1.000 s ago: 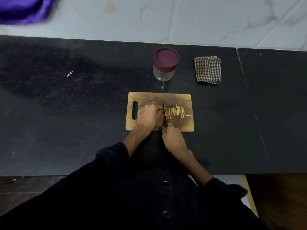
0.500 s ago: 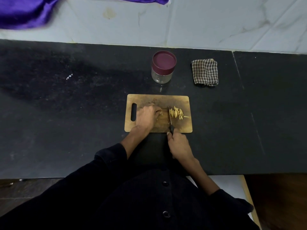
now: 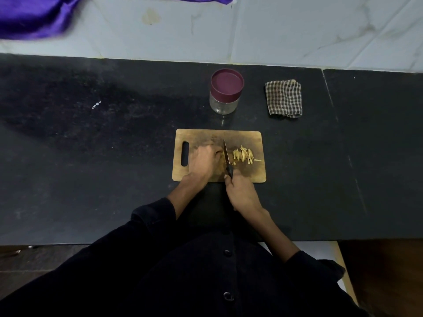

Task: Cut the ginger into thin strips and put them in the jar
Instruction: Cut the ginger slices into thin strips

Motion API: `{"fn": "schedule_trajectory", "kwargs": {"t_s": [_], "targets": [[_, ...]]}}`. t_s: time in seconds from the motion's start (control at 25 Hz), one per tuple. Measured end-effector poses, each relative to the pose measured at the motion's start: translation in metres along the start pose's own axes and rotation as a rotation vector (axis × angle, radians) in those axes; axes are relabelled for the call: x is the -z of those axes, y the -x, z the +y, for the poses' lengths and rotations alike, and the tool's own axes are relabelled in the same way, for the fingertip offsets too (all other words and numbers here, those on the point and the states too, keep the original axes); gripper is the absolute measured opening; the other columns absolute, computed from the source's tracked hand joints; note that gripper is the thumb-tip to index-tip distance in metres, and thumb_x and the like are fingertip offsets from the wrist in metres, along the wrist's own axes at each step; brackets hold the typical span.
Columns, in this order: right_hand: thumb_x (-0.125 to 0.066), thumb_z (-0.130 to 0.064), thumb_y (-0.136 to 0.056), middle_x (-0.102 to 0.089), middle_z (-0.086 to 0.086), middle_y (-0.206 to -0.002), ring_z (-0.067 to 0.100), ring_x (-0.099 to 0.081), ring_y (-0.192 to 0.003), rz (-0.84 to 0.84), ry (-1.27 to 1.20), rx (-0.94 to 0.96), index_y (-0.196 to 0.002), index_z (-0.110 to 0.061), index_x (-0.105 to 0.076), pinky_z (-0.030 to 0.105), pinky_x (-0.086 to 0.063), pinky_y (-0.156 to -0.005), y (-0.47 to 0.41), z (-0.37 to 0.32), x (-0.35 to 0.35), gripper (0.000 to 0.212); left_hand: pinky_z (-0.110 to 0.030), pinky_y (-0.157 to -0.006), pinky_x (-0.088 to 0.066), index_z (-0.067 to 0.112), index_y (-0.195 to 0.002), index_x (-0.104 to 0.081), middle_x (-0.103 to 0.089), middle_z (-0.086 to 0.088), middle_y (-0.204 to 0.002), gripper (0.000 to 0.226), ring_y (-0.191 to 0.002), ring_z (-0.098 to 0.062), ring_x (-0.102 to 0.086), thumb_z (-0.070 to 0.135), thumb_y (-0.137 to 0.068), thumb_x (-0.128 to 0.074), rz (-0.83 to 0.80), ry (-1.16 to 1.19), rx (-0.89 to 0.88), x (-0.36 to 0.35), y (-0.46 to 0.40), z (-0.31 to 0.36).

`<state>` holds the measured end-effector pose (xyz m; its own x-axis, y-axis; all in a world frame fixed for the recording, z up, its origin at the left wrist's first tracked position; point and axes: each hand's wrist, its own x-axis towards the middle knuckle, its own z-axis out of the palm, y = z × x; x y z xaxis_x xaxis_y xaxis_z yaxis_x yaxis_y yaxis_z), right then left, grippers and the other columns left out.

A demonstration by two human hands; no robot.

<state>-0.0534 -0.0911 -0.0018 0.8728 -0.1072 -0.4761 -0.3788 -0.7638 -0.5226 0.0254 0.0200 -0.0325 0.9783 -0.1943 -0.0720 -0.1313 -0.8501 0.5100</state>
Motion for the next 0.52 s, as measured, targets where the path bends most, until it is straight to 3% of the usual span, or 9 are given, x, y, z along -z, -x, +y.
{"fn": "schedule_trajectory", "kwargs": {"t_s": [0.52], "targets": [[-0.039, -0.03, -0.105, -0.063, 0.011, -0.095, 0.029, -0.066, -0.084, 0.006, 0.001, 0.003, -0.109, -0.011, -0.048, 0.052, -0.057, -0.074, -0.0056, 0.0007, -0.0029, 0.021, -0.04, -0.079, -0.054, 0.023, -0.104, -0.07, -0.068, 0.0, -0.107, 0.018, -0.094, -0.018, -0.064, 0.021, -0.095, -0.055, -0.032, -0.048, -0.009, 0.0037, -0.0029, 0.0001]]}}
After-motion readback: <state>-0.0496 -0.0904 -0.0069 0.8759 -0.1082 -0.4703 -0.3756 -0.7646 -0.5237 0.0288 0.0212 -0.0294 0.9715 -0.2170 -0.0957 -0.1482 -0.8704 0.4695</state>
